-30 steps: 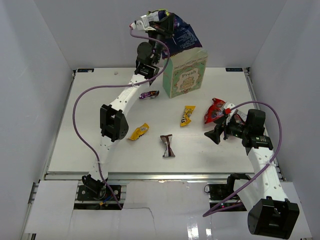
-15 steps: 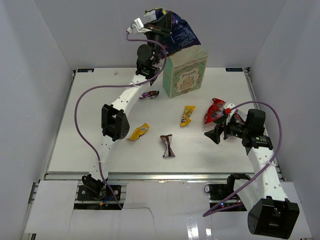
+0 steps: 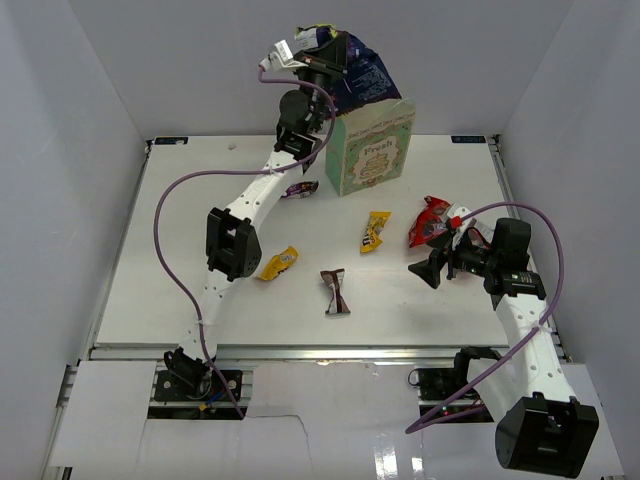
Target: Place the snacks into the paper bag
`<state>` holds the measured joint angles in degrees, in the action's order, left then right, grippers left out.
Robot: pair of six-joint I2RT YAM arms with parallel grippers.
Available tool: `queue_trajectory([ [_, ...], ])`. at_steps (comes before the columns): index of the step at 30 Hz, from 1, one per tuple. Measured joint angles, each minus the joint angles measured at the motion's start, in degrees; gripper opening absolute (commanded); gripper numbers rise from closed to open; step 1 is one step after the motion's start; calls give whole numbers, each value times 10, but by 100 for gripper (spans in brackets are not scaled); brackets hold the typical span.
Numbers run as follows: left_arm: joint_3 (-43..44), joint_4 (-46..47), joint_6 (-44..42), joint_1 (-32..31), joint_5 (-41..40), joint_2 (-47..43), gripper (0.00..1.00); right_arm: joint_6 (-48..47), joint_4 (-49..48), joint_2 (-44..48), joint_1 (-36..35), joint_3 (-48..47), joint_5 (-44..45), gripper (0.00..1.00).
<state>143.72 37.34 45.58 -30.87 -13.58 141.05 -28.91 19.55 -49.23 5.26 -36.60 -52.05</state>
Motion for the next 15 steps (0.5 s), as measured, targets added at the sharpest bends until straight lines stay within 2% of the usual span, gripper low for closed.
queue_trajectory([
  [15, 4, -33, -85, -7, 73, -3, 0, 0, 0, -4, 0, 0, -7, 90],
])
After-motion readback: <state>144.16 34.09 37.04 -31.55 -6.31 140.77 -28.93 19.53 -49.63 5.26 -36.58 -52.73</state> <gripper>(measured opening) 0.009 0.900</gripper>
